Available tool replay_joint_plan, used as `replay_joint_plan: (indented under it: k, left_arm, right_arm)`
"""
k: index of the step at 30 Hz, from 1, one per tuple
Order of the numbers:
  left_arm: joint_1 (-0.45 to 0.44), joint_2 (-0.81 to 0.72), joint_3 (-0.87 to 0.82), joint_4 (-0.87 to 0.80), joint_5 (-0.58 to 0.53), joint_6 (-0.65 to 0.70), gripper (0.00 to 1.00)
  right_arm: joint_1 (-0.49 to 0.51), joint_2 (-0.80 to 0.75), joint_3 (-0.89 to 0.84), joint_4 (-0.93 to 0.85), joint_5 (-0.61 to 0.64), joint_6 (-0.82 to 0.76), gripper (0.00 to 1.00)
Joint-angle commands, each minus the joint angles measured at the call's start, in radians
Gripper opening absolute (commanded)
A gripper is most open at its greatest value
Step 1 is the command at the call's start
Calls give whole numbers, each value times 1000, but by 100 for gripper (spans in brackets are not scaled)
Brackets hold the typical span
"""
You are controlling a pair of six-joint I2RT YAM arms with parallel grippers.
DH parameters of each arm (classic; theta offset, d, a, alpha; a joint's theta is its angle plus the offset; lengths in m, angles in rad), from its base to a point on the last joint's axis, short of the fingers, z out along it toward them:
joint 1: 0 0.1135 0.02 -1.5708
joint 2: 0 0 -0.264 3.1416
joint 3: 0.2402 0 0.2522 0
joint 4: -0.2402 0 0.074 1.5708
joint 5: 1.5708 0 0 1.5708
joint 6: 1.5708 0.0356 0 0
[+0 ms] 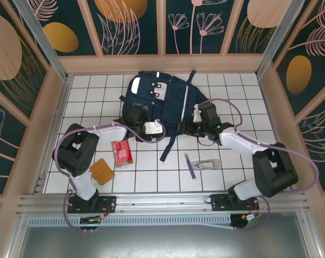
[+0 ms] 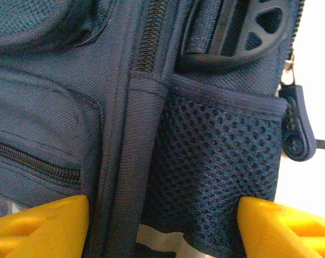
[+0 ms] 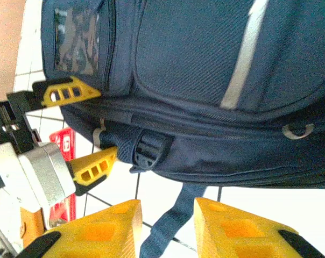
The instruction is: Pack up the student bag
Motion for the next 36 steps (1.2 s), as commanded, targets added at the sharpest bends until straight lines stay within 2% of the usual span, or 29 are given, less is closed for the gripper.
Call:
replay_joint_plan:
  k: [1,9,11,13,14,17,19,21,22,23,25,26,32,36]
  left_arm:
    - [-11,-7,-33,-45,136,60,72]
    - [-12,-25,-21,-93,276,26,74]
    - [-12,-28,-31,-86,255,34,74]
    - [-15,-13,-64,0,143,29,74]
    - [-15,0,-63,2,127,37,74]
    - [-17,18,-31,-58,180,53,73]
    - [-17,-1,-39,-37,199,39,74]
    - [-19,5,-39,-21,137,37,72]
    - [-19,20,-29,-20,80,30,65]
    - [-20,40,-8,-31,24,25,49]
    - [-21,60,47,-84,-15,11,7]
    - [-21,56,79,-111,-13,-16,0]
    - [-20,-6,244,-281,128,-257,0]
    - [-20,25,322,-399,140,-297,0]
  right_arm:
    - [23,69,15,61,49,21,31]
    - [20,254,98,98,111,-31,29]
    - [18,292,121,109,98,-40,28]
    - [20,312,131,126,80,-37,27]
    - [20,316,130,137,78,-34,27]
    - [15,324,137,145,74,-29,27]
    - [9,333,152,135,74,-36,27]
    - [7,335,159,140,67,-40,26]
    - [7,334,159,141,62,-40,26]
    - [8,329,160,141,53,-41,26]
    - [17,309,158,128,47,-38,26]
    - [26,292,155,112,53,-35,26]
    - [97,124,112,-48,198,34,34]
    - [166,9,92,-110,335,75,38]
